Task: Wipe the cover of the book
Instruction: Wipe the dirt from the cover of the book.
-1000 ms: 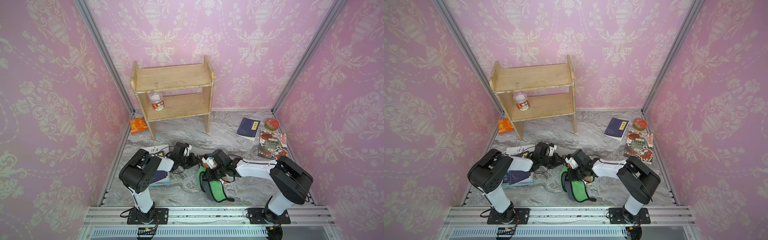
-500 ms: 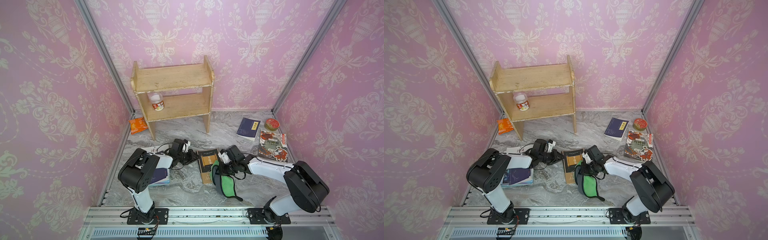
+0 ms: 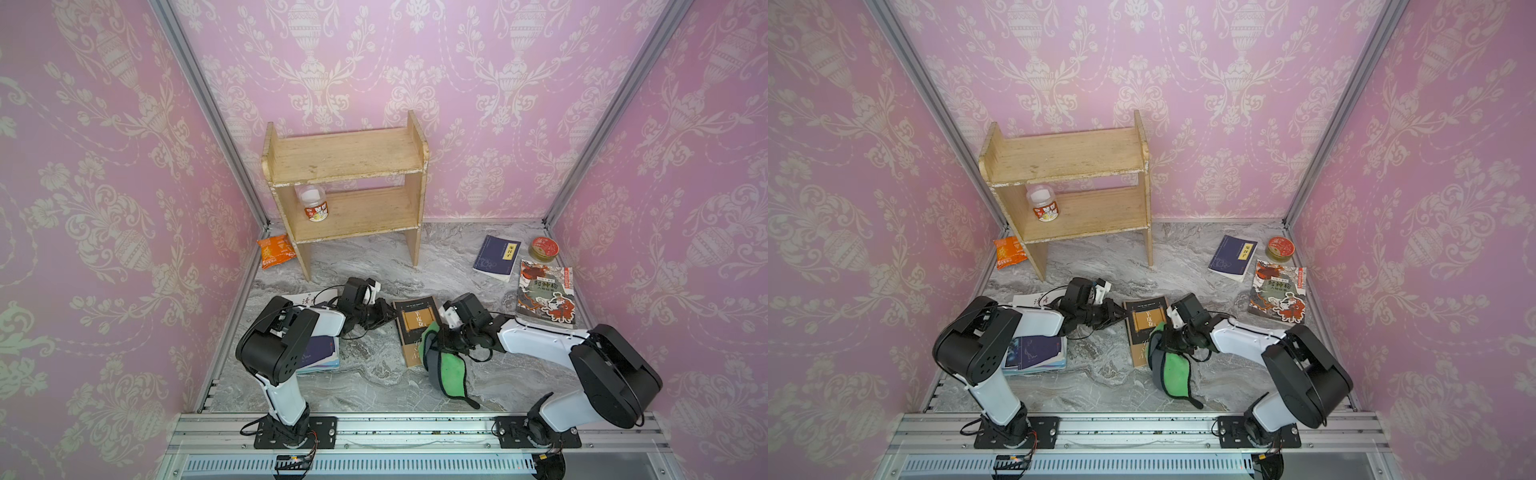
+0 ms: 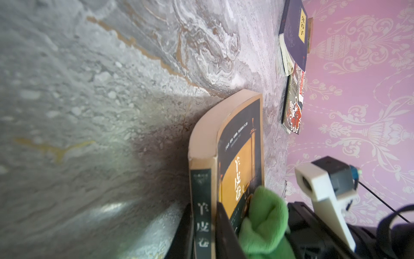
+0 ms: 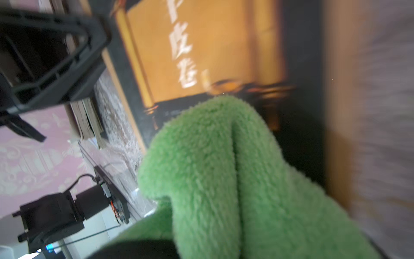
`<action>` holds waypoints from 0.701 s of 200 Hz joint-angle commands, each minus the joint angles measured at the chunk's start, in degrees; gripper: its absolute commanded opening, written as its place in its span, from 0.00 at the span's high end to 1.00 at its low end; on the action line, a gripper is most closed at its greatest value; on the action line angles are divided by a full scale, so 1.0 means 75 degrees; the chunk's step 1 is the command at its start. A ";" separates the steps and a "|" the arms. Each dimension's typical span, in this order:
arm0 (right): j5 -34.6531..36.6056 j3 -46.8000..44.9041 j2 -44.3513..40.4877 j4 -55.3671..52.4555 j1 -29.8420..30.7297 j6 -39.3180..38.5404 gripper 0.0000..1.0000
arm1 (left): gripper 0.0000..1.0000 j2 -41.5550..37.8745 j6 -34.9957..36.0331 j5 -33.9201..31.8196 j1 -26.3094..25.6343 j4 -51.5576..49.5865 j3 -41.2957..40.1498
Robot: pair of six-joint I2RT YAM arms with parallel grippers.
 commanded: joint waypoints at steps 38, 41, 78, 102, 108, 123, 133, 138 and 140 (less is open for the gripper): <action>0.1731 -0.0625 -0.1038 -0.2657 -0.1471 -0.0270 1.00 | 1.00 0.0235 0.0698 0.0285 0.0224 -0.0666 0.0526; 0.1673 -0.0543 -0.1075 -0.2686 -0.1460 -0.0329 1.00 | 1.00 0.0278 0.0732 0.0337 0.0225 -0.0698 0.0580; 0.2495 0.0833 -0.1975 -0.3595 -0.0262 -0.0987 1.00 | 1.00 0.0865 0.1251 0.0838 0.0173 -0.1489 0.1456; 0.2461 0.1245 -0.2298 -0.3532 0.0396 -0.1205 1.00 | 1.00 0.0932 0.1384 0.1081 -0.0021 -0.1515 0.1633; 0.2357 0.1235 -0.2239 -0.3407 0.0484 -0.1212 1.00 | 1.00 0.0965 0.1432 0.1118 -0.0091 -0.1563 0.1665; 0.2299 0.1126 -0.1859 -0.3195 0.0575 -0.1472 1.00 | 1.00 0.1050 0.1590 0.1106 -0.0269 -0.1767 0.1748; 0.2274 0.1020 -0.1499 -0.3033 0.0587 -0.1523 1.00 | 1.00 0.1089 0.1614 0.1050 -0.0341 -0.1833 0.1744; 0.2293 0.1007 -0.1323 -0.3022 0.0587 -0.1538 1.00 | 1.00 0.1100 0.1619 0.1046 -0.0359 -0.1818 0.1728; 0.2320 0.1016 -0.1253 -0.3055 0.0578 -0.1552 1.00 | 1.00 0.1101 0.1626 0.1036 -0.0369 -0.1821 0.1715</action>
